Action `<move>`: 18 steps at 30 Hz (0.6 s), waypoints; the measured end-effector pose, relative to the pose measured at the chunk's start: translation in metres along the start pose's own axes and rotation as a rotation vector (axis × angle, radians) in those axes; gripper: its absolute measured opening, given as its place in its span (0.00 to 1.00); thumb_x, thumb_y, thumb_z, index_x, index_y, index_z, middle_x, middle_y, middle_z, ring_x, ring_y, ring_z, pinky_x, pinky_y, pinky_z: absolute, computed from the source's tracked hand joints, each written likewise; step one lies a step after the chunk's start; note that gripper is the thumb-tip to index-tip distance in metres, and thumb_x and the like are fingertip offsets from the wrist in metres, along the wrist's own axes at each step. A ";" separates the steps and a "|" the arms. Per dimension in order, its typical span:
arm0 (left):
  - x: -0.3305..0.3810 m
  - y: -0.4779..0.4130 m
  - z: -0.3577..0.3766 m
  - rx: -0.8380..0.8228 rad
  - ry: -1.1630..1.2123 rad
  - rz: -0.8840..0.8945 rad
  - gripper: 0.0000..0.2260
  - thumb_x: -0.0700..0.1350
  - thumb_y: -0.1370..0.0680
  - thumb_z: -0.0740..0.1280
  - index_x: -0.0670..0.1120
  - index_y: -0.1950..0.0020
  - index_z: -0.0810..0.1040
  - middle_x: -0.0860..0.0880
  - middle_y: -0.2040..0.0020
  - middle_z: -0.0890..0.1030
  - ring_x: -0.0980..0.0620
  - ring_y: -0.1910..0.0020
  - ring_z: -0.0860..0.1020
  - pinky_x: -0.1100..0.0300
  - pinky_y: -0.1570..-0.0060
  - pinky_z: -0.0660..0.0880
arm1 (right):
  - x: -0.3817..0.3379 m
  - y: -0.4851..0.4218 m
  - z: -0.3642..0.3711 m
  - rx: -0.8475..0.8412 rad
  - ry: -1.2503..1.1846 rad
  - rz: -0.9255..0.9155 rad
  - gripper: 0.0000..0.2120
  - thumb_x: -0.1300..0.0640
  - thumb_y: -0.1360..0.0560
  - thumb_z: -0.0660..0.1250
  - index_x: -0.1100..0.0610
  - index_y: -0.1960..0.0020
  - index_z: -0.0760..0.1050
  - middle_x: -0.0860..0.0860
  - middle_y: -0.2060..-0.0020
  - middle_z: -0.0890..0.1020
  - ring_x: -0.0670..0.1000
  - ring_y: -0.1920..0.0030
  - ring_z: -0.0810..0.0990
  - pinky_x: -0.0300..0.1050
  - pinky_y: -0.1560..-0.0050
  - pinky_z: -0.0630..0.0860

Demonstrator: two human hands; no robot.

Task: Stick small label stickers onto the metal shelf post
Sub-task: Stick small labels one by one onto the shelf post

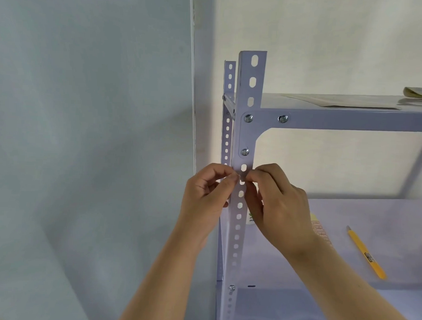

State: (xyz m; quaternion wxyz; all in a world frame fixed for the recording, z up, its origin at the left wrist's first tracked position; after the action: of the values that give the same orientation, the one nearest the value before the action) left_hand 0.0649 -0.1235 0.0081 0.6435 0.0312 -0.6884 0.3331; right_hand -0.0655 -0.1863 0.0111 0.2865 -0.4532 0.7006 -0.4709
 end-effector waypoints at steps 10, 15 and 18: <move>0.002 0.005 -0.003 0.075 -0.155 0.066 0.09 0.41 0.22 0.72 0.54 0.58 0.83 0.47 0.58 0.81 0.56 0.66 0.76 0.62 0.62 0.76 | -0.004 0.007 -0.024 -0.015 -0.318 0.254 0.04 0.61 0.24 0.64 0.59 0.56 0.78 0.48 0.57 0.80 0.46 0.69 0.77 0.42 0.72 0.73; 0.015 0.016 0.001 0.068 -0.309 0.197 0.08 0.41 0.24 0.75 0.54 0.57 0.85 0.53 0.56 0.81 0.52 0.68 0.74 0.69 0.65 0.70 | -0.007 -0.001 -0.043 -0.062 -0.472 0.348 0.09 0.69 0.28 0.72 0.56 0.59 0.79 0.44 0.63 0.81 0.45 0.69 0.77 0.31 0.67 0.70; 0.020 0.020 0.005 0.000 -0.260 0.194 0.07 0.40 0.24 0.74 0.52 0.57 0.86 0.53 0.61 0.82 0.54 0.70 0.73 0.67 0.66 0.70 | -0.006 -0.003 -0.050 -0.066 -0.477 0.379 0.10 0.70 0.30 0.74 0.56 0.59 0.80 0.43 0.64 0.81 0.46 0.70 0.77 0.28 0.66 0.68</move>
State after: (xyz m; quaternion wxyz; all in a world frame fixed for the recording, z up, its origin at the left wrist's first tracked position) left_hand 0.0477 -0.1024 0.0175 0.5136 0.0072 -0.7658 0.3869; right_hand -0.1028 -0.1614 0.0335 0.5110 -0.4212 0.7004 -0.2662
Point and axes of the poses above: each hand's wrist, its own y-axis away from the middle knuckle, its own z-axis out of the palm, x = y × z, the point moved 3 cm from there along -y, towards the middle knuckle
